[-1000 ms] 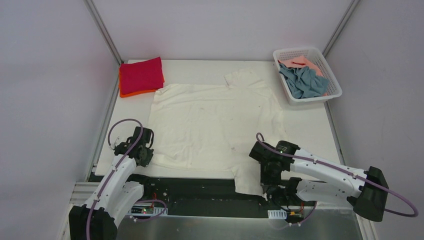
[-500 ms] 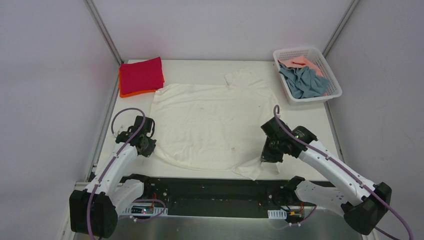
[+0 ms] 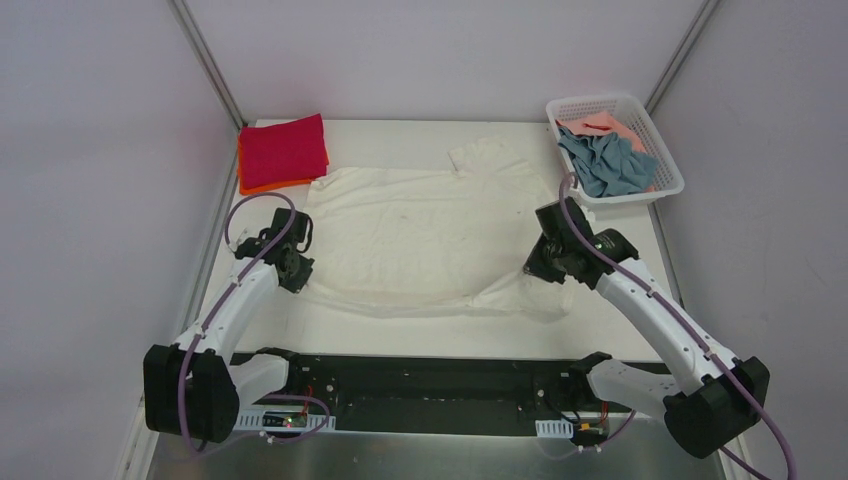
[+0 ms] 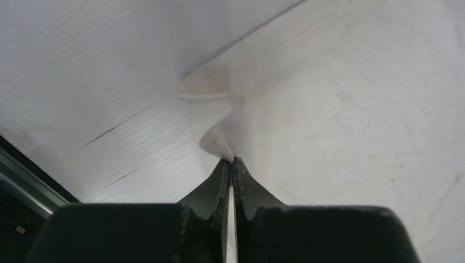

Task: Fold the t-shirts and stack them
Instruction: Fold the flattened tshirt in 1/3 of the way

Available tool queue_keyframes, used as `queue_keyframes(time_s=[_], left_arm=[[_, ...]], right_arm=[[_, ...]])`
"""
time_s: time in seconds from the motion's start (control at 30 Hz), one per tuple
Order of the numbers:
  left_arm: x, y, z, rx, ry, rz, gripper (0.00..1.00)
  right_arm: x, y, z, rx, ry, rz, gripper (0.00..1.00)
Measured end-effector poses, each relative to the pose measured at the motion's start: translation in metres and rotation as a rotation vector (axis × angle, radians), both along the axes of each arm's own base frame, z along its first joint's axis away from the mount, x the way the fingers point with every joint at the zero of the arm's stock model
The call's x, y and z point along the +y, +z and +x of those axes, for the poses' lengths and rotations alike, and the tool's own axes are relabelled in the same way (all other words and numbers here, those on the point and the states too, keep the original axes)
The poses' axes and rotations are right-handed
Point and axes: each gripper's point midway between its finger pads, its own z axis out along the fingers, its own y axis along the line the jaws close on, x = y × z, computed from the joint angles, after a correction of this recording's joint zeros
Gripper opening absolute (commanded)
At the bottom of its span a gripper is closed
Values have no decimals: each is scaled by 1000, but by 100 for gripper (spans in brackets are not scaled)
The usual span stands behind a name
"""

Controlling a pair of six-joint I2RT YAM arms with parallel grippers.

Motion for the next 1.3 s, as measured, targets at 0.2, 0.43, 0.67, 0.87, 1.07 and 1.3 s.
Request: queue_keyframes(time_s=[0.2,0.43,0.67,0.87,1.07,1.3], left_arm=[[3,3,13,9,8,28,0],[6,7,30,5,3,57,0],[9,6,40,16,9,87,0],[14,7,48,19,18,116,0],[17,8,59,31,9,144,0],[18,4,64,49,7,151,0]], right_arm=[[-4,11,28,-64,-37,4,0],[-8,6,50,-61,-59,-4,0],[-7,2,68,-55,-40,-13,0],[-10,-3,81,-43,-38,-15,0],[-9,-8,86,-31,-27,-8,0],[-7,-10,94,-29,-21,2,0]])
